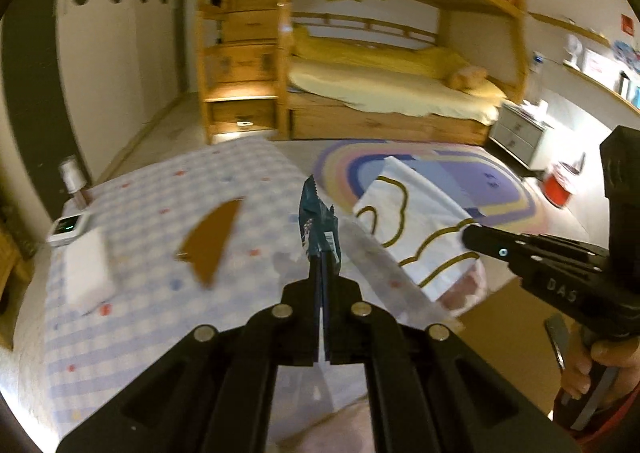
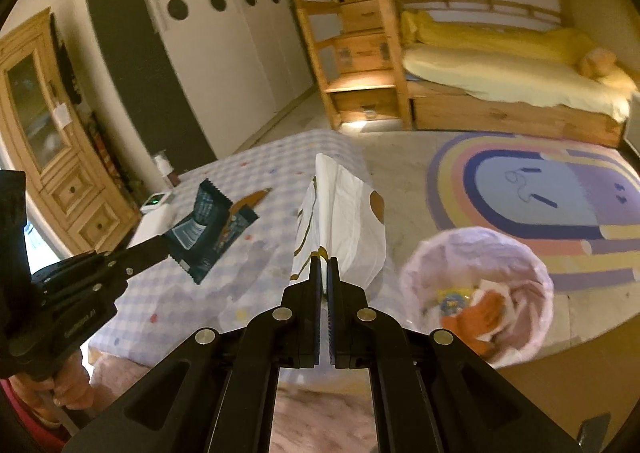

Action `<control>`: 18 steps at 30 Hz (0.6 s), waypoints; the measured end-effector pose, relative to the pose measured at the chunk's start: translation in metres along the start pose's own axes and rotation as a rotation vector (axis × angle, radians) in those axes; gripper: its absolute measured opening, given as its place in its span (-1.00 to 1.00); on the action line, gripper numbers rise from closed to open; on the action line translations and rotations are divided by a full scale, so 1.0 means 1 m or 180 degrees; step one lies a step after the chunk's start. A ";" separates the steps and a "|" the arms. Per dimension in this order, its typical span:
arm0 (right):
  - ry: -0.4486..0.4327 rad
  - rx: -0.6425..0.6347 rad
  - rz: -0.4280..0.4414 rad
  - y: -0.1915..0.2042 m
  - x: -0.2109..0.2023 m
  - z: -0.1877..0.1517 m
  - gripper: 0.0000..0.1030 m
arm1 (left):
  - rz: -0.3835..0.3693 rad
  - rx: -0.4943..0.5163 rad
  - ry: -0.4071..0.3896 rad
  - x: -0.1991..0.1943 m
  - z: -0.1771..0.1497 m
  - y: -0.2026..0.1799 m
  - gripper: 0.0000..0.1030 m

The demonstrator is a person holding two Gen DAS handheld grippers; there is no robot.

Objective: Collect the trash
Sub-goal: 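Carry the napkin and green wrapper over the pink bin and open both tools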

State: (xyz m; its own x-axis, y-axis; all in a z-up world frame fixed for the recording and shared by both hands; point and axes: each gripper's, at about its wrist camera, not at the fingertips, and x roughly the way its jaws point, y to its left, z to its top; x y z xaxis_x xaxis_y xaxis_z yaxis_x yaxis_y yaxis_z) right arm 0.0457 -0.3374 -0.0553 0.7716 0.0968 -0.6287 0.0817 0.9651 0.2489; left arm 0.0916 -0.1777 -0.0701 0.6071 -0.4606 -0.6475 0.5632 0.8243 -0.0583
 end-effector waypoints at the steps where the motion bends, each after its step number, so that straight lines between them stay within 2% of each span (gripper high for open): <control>1: -0.0005 0.0019 -0.0031 -0.004 -0.002 0.000 -0.95 | -0.0040 0.0031 0.0010 0.003 0.000 -0.007 -1.00; 9: -0.0039 0.0322 -0.0480 -0.074 -0.020 -0.013 -0.95 | -0.0333 0.0290 0.0034 0.042 0.018 -0.068 -1.00; 14: 0.0084 0.0496 -0.0655 -0.109 -0.008 -0.016 -0.94 | -0.0484 0.0343 0.0115 0.068 0.025 -0.092 -1.00; 18: 0.0157 0.0561 -0.0730 -0.130 0.010 -0.016 -0.85 | -0.0527 0.0369 0.0165 0.078 0.026 -0.099 -1.00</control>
State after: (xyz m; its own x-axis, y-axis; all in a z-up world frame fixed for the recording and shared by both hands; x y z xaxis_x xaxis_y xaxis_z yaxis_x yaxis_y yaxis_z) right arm 0.0330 -0.4579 -0.1059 0.6890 -0.1031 -0.7174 0.3621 0.9064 0.2176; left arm 0.0975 -0.3041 -0.0953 0.4729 -0.5666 -0.6747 0.7155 0.6939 -0.0812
